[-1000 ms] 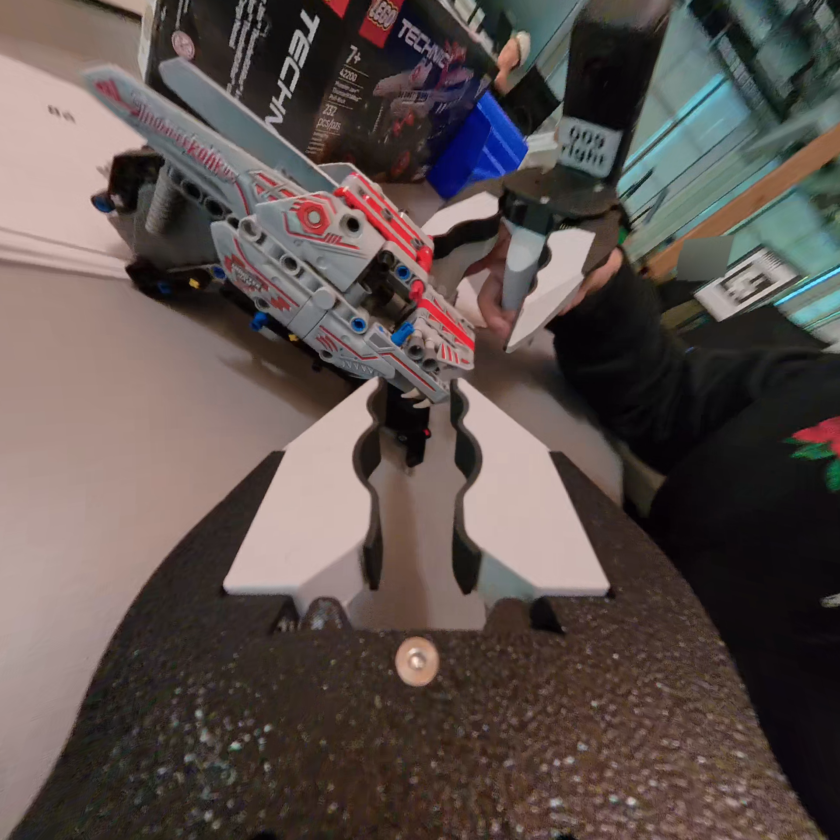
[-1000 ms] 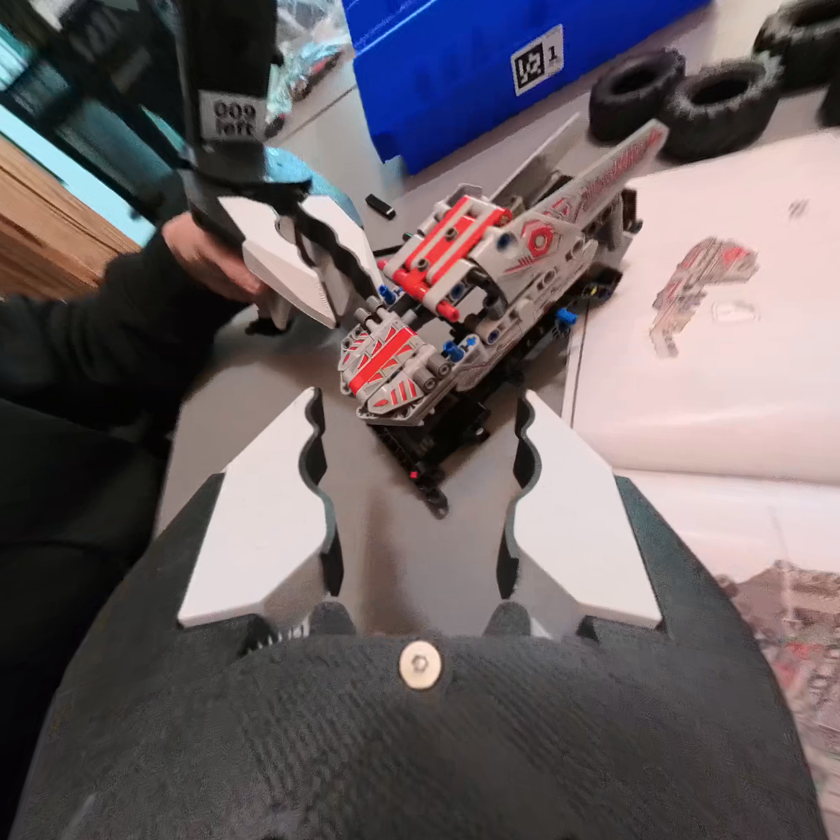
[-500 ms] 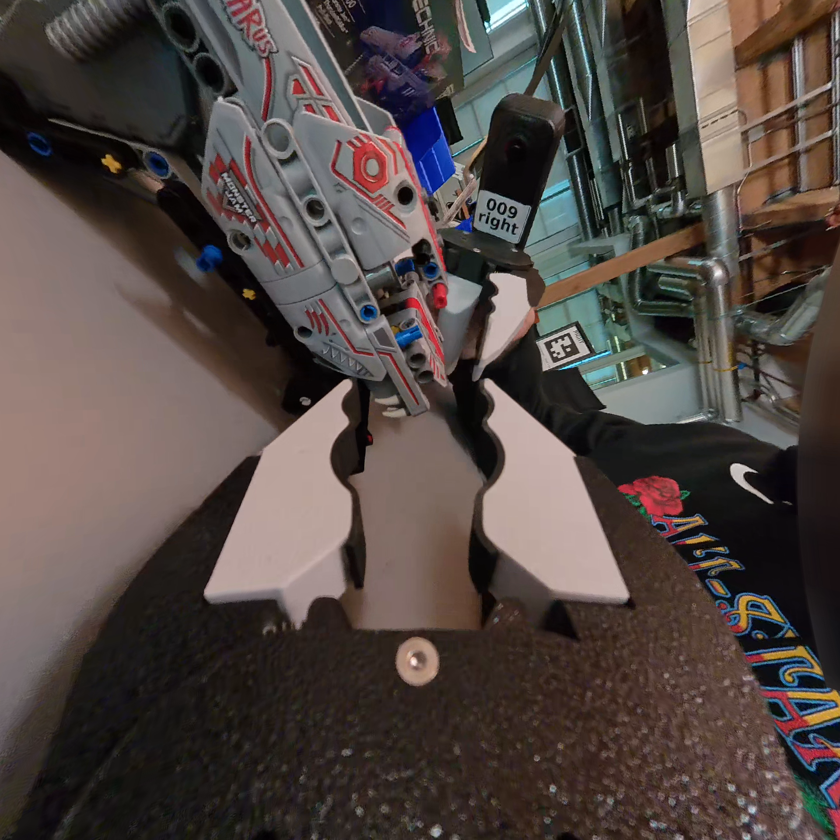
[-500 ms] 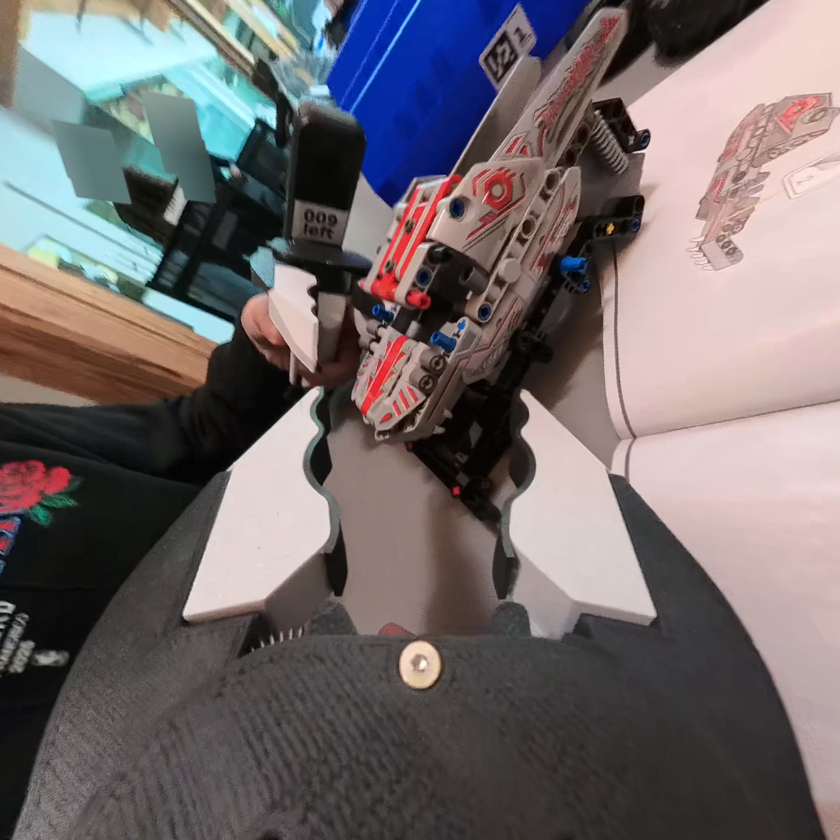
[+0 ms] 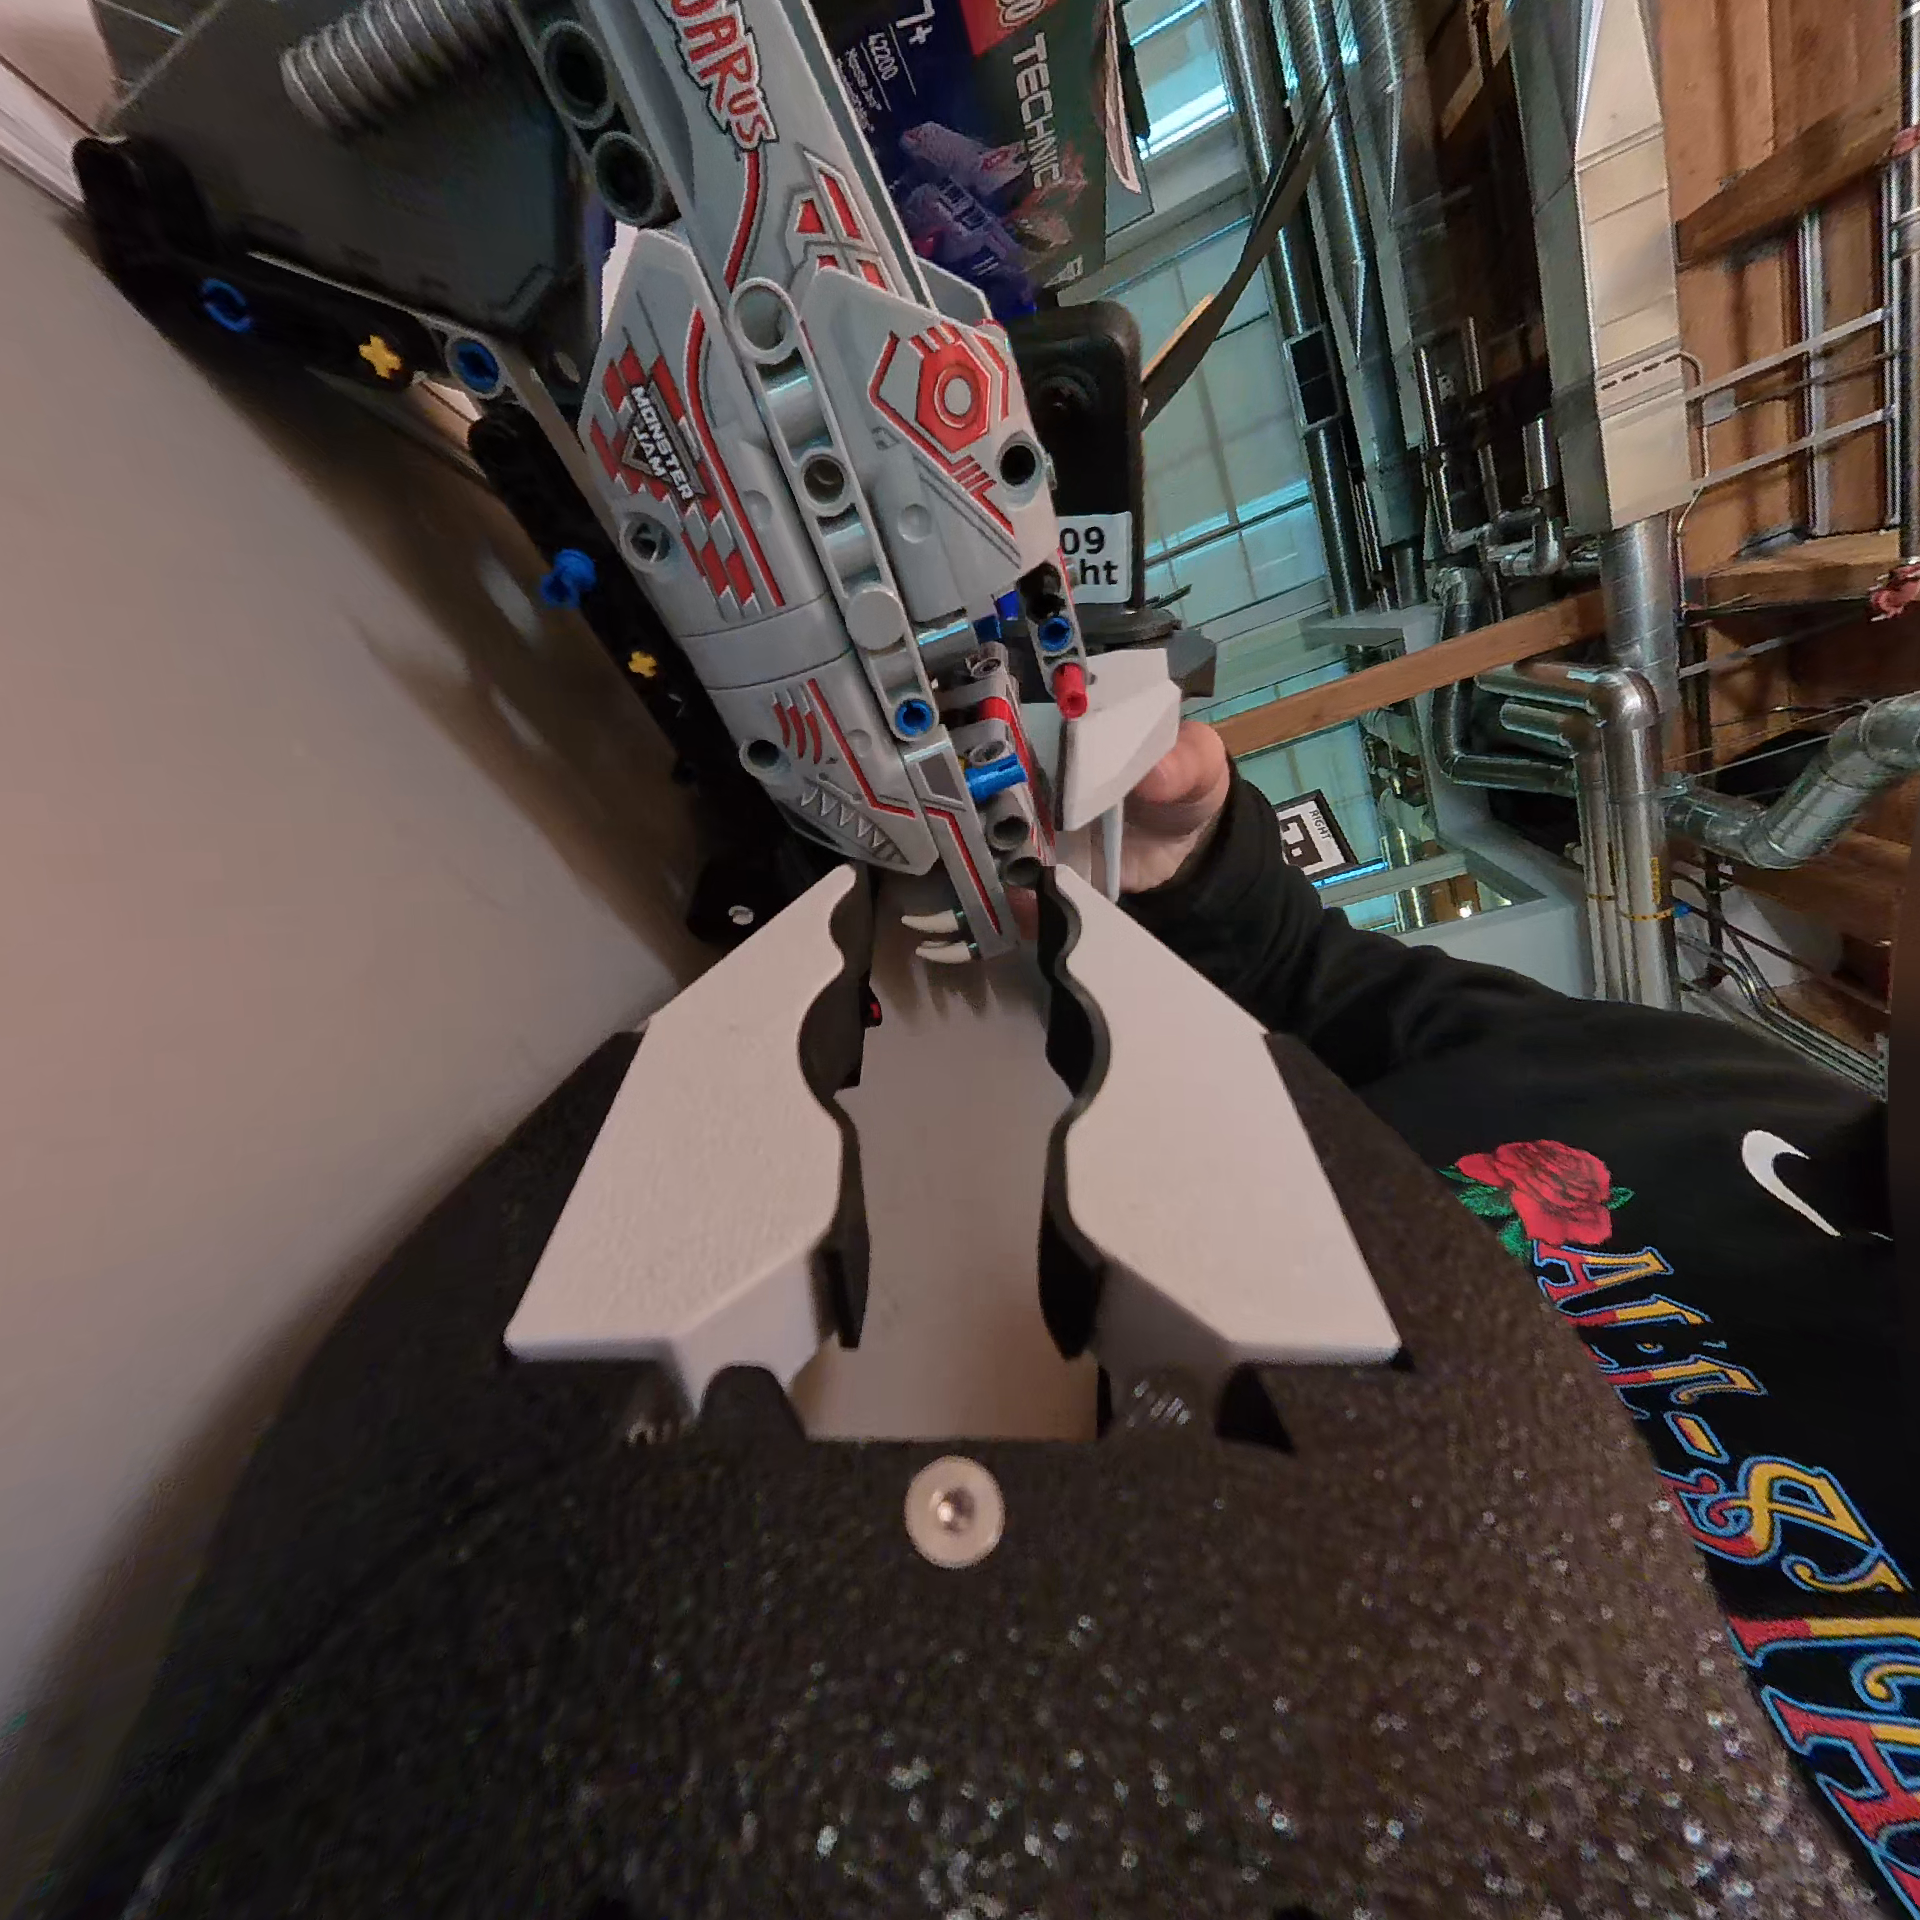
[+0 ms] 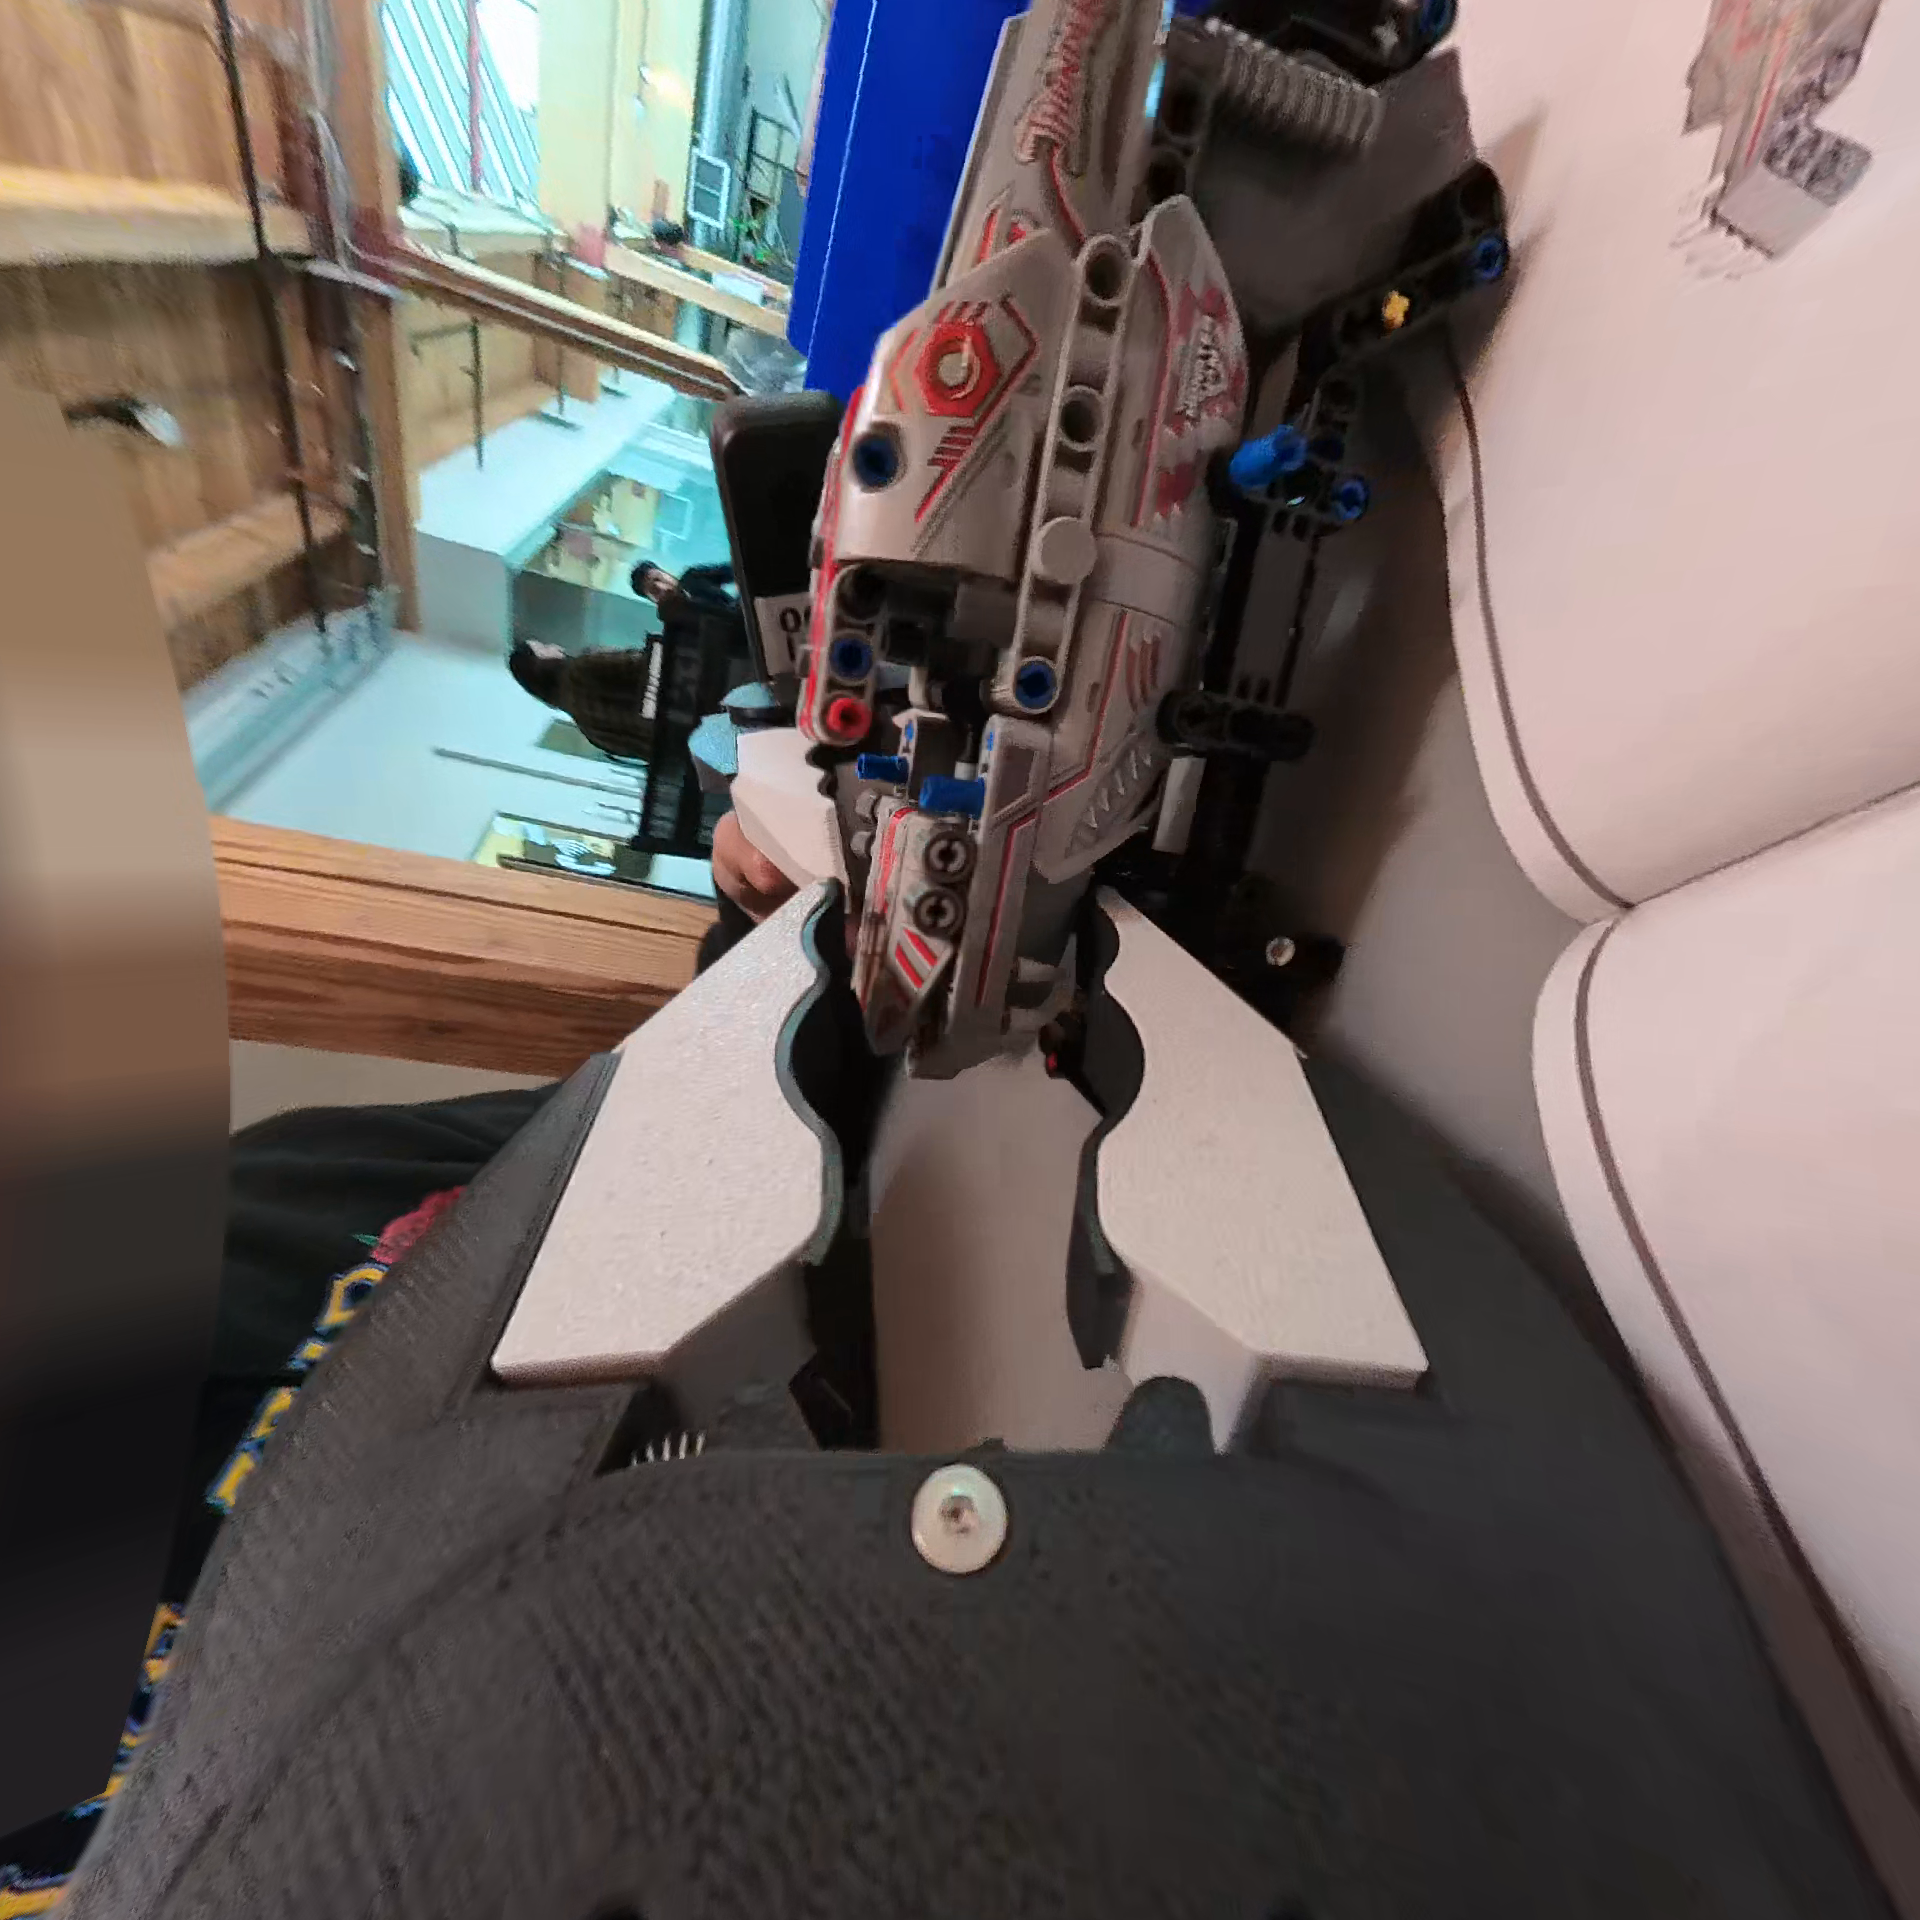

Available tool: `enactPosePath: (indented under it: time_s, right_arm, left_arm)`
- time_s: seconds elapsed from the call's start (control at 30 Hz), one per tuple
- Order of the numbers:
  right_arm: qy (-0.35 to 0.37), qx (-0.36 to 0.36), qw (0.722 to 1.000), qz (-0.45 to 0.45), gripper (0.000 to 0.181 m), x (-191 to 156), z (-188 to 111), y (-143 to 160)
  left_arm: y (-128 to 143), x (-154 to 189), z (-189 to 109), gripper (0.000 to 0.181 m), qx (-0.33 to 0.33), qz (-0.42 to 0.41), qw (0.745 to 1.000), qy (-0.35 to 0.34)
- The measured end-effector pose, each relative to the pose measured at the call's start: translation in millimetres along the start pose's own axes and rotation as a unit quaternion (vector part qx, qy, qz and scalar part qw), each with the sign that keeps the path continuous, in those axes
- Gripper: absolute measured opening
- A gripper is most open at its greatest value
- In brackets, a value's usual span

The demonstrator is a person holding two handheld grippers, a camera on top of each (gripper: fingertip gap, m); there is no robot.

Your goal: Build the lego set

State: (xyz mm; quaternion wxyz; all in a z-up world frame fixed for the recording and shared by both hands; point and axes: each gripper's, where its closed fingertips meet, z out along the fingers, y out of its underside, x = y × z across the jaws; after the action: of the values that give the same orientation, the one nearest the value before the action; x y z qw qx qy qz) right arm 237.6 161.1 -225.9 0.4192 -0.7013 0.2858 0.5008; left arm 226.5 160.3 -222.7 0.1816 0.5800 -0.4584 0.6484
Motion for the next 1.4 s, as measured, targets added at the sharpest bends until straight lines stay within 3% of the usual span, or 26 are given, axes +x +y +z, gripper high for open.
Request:
enactPosePath:
  time_s: [0.3,0.5,0.8,0.9,0.97,1.03,1.07,1.17,1.27,1.4]
  right_arm:
    - [-0.014,0.071,0.995,0.074,0.037,5,4,-11]
    - [0.001,0.103,0.993,0.055,0.038,6,3,-12]
    - [-0.030,0.128,0.989,0.070,0.032,2,0,-11]
    - [-0.043,0.139,0.986,0.083,0.031,0,-6,-5]
    - [-0.045,0.143,0.985,0.083,0.031,-1,-10,-1]
    - [-0.048,0.140,0.986,0.081,0.031,-2,-13,3]
    - [-0.050,0.140,0.985,0.082,0.031,-3,-15,4]
    - [-0.054,0.136,0.986,0.074,0.032,-4,-19,8]
    - [-0.049,0.139,0.988,0.046,0.045,-7,-26,12]
    - [0.016,0.116,0.992,-0.051,0.061,-13,-44,33]
  left_arm:
    - [-6,-3,0,0.028,0.024,0.007,1.000,-0.009]
    - [-7,-4,2,0.028,0.044,0.022,0.998,-0.025]
    - [5,0,1,0.024,0.018,0.050,0.998,-0.019]
    - [18,8,-3,0.024,0.001,0.097,0.995,-0.018]
    - [23,10,-9,0.020,-0.007,0.183,0.982,-0.054]
    - [13,12,-16,0.020,0.021,0.303,0.944,-0.125]
    - [5,13,-19,0.020,0.038,0.380,0.909,-0.169]
    - [-8,6,-22,0.031,0.032,0.582,0.757,-0.295]
    - [-1,-8,-10,0.046,-0.016,0.680,0.646,-0.346]
    - [-8,-5,-7,0.040,-0.012,0.769,0.504,-0.393]
